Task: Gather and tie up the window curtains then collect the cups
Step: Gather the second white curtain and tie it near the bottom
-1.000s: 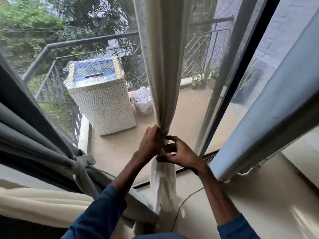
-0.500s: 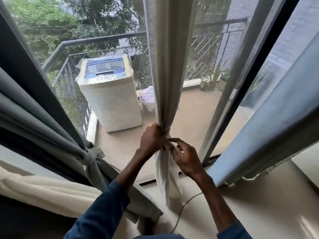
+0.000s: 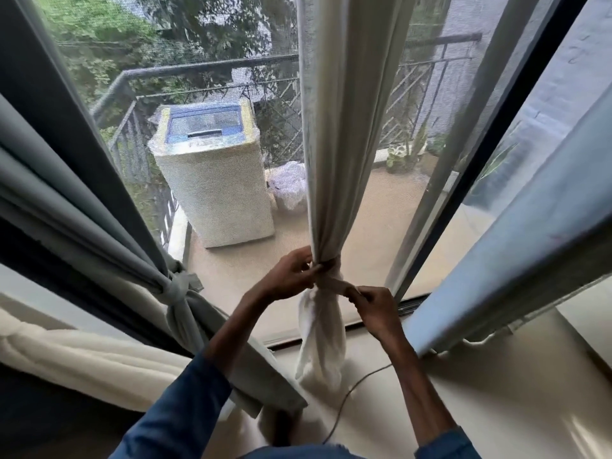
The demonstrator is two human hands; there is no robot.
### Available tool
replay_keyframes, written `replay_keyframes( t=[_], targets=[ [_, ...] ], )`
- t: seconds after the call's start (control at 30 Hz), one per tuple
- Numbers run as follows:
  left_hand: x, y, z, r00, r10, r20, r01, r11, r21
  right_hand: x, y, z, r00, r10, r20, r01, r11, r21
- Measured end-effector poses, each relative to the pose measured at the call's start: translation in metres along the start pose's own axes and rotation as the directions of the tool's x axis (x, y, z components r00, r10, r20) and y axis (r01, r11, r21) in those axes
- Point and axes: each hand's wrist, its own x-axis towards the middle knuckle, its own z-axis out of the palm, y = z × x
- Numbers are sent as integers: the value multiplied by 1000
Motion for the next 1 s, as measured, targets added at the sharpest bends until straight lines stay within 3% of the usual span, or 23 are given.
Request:
replay_keyframes(
  t=[0.1,0.2,0.43,0.63,0.73,0.8,0.9,1.0],
  targets=[
    [-4,-3,3,999,-46,4,46,998,-52,1,2,-3,998,-35,-45,36,999,26],
    [-5,-4,3,996,-63,-64,57,994,-98,2,6,-4,998,21,-56,-16,996,89],
    [8,-6,6,972,-163,-171,150,985,-82,1,0,-4,999,28,34,-32,991,129],
    [15,-1,11,937,-241,-255,247,969,-7,0,-8,-10,988,153,-15,-150,979,136],
    [17,9,14,921,-283,-267,296,955,11,0,-21,-17,974,200,-105,-185,972,143],
    [20,6,16,929,-268,-254,275,961,-7,3,-34,-23,964,227,-135,-174,930,323],
    [23,3,17,928,-268,-259,273,962,-17,-1,-60,-33,979,193,-72,-112,792,600],
    [22,11,18,935,-230,-270,244,970,18,-2,-78,-33,996,53,-68,0,788,616]
  ],
)
